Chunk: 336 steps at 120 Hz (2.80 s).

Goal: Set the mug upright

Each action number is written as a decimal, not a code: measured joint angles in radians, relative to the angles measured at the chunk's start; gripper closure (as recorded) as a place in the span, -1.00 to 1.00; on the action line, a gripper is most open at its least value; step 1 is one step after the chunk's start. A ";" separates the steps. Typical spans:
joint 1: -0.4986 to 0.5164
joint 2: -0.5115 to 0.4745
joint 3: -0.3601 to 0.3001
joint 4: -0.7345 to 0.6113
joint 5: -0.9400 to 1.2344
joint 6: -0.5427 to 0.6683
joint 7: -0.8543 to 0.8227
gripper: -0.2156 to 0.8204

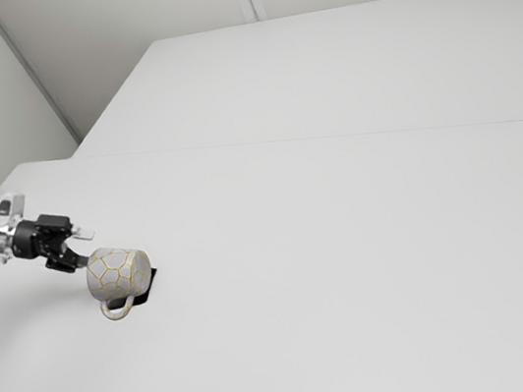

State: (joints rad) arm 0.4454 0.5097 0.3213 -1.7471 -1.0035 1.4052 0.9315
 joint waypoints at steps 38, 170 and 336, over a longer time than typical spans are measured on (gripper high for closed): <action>0.006 0.016 -0.043 -0.047 -0.056 -0.008 0.046 -0.32; -0.245 -0.376 -0.270 -0.140 0.735 0.469 -0.196 0.92; -0.298 -0.316 -0.399 0.214 0.989 0.474 -0.789 -0.55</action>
State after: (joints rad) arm 0.1476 0.1937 -0.0778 -1.5329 -0.0145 1.8791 0.1421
